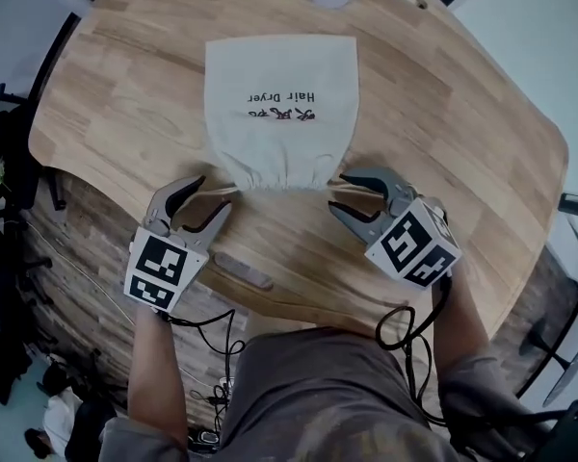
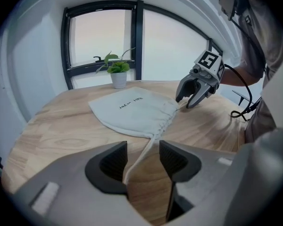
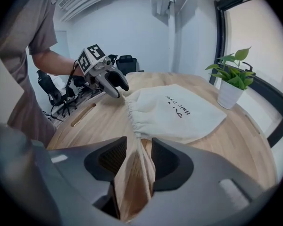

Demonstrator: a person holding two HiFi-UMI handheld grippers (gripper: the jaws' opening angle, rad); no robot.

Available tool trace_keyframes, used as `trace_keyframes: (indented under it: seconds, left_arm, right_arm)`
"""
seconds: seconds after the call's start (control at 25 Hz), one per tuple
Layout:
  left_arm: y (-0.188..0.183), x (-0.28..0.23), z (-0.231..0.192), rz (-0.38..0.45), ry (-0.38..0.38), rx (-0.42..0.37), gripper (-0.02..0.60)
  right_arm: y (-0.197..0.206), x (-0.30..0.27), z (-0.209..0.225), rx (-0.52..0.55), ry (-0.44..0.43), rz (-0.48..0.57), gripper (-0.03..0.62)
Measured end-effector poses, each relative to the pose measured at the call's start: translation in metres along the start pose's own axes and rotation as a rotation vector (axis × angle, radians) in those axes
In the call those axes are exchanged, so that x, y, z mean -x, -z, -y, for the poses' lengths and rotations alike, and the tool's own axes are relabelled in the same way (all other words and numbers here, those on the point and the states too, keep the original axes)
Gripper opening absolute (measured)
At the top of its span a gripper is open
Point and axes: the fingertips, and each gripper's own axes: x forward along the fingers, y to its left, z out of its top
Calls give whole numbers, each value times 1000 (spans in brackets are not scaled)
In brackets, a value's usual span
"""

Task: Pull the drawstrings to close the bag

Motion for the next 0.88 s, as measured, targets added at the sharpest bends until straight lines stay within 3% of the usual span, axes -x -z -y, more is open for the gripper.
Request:
trace_keyframes:
  seconds: [0.32, 0.72, 0.8, 0.88]
  left_arm:
    - [8, -18, 3, -49, 66, -57, 215]
    - [4, -25, 9, -27, 131, -94, 167]
    - [4, -25, 10, -26, 135, -109, 143]
    - [4, -26, 12, -32, 133, -138, 35]
  right_arm:
    - [9, -18, 0, -3, -16, -25, 159]
    - [11, -20, 2, 6, -6, -23, 137]
    - [10, -20, 2, 8, -4, -22, 136]
    - [10, -20, 2, 11, -1, -18, 135]
